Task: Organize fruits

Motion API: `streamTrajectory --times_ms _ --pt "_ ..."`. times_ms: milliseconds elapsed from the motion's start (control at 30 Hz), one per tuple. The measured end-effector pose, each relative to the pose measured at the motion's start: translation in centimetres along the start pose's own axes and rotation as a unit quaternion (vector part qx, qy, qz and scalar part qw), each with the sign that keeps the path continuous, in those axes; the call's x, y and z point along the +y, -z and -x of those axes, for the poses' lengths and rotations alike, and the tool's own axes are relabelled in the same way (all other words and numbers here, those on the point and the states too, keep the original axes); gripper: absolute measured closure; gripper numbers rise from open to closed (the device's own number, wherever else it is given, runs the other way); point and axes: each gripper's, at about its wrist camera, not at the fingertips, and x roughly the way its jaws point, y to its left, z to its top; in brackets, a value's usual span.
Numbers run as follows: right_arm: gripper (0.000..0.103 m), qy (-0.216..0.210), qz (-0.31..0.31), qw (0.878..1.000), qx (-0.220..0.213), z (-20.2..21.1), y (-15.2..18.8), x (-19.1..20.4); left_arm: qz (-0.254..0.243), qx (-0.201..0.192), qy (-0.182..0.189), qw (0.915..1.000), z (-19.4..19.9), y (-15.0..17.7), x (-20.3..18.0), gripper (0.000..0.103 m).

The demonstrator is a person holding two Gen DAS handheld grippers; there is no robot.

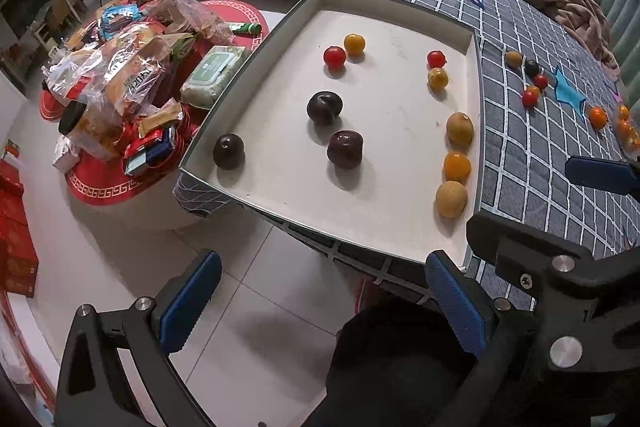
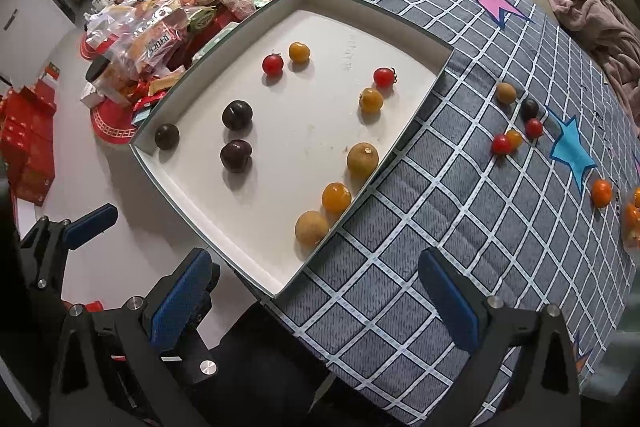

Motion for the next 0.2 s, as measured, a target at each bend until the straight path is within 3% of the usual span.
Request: streamTrajectory --times_ms 200 --pt "0.000 0.000 -0.001 1.000 0.000 0.07 0.19 0.08 -0.006 -0.005 -0.001 1.0000 0.21 0.15 -0.20 0.001"
